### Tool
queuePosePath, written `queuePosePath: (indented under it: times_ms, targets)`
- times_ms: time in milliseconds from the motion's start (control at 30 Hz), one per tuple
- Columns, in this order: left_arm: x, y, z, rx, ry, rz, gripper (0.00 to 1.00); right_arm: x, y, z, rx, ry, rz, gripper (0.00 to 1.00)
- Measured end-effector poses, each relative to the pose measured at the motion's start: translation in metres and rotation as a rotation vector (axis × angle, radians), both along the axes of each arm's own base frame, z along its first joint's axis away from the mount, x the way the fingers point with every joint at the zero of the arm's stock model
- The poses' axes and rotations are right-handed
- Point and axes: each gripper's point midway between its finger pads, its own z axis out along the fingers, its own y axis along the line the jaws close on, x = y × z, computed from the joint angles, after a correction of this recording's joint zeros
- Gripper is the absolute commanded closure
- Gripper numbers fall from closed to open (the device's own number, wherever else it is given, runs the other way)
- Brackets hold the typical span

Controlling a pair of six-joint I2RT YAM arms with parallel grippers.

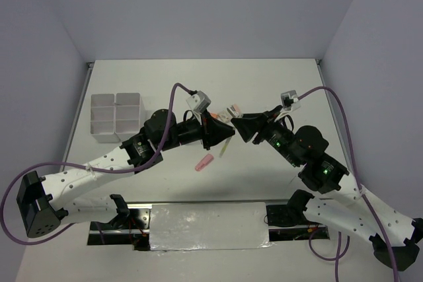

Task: Sort the stationery into containers
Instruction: Close the pen cap on the pen.

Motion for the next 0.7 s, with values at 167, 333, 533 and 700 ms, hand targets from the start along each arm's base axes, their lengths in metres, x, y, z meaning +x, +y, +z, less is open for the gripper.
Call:
queuePosePath:
  times_ms: [167, 333, 533, 700]
  targets:
    - [-0.002, -0.001, -0.001, 0.003, 0.000, -0.011, 1.00, 0.001, -0.004, 0.007, 0.022, -0.014, -0.021, 0.45]
    - [-0.003, -0.001, -0.001, 0.004, 0.000, -0.017, 1.00, 0.002, -0.005, 0.011, 0.043, -0.017, -0.026, 0.64]
    - [-0.004, -0.001, -0.004, 0.015, 0.003, -0.018, 1.00, 0.003, 0.002, 0.011, 0.057, -0.009, -0.008, 0.87]
    - [-0.002, 0.001, -0.011, 0.050, 0.007, -0.007, 1.00, 0.004, 0.004, 0.003, 0.066, 0.006, -0.002, 0.97]
